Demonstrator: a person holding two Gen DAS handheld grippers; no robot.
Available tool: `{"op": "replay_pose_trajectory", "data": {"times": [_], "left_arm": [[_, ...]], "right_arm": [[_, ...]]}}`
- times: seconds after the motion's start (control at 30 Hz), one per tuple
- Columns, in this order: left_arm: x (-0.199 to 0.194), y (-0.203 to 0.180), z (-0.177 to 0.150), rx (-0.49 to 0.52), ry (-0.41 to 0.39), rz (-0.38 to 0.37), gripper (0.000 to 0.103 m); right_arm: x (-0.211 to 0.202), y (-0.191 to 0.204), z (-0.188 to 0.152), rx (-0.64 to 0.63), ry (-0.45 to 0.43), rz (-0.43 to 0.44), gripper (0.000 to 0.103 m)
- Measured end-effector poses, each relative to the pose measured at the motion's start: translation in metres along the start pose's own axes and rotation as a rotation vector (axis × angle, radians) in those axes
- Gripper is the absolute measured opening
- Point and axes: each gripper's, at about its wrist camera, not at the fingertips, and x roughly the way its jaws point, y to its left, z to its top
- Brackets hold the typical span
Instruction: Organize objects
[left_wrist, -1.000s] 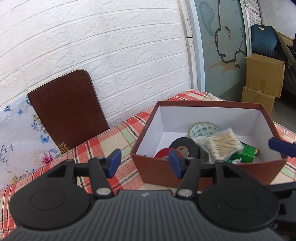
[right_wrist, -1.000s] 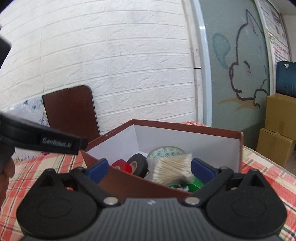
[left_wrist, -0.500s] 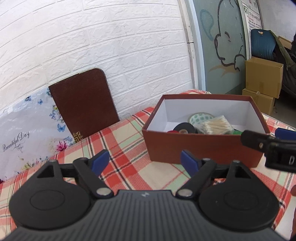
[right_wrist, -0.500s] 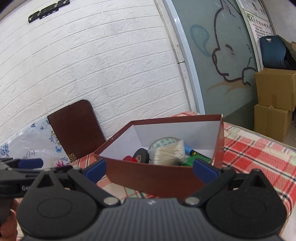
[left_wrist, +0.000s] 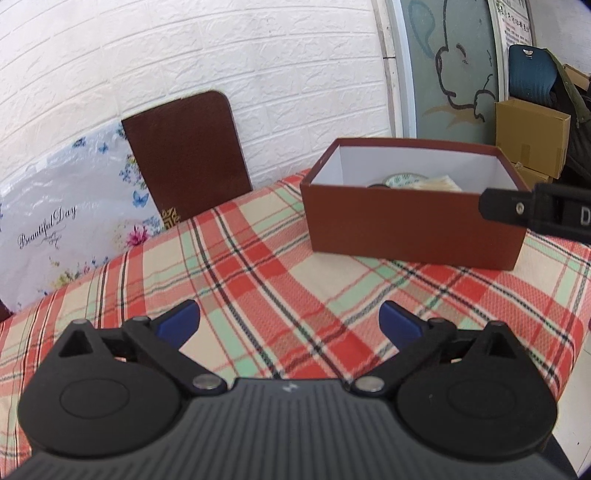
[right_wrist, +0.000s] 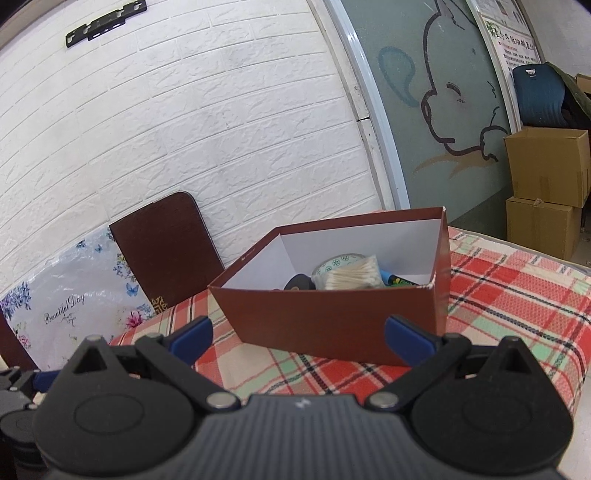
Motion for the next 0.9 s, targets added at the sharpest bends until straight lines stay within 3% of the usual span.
{"op": "replay_pose_trajectory", "data": {"times": [0.5, 0.9], "left_arm": [[0.005, 0.004, -0.032, -0.008, 0.074, 0.052, 0.103], [0.012, -0.002, -0.038, 0.013, 0.167, 0.034, 0.103]], "right_arm": [[0.01, 0.019, -0.014, -0.026, 0.015, -0.047, 0.103], [0.023, 0.015, -0.021, -0.016, 0.072, -0.048, 0.103]]}}
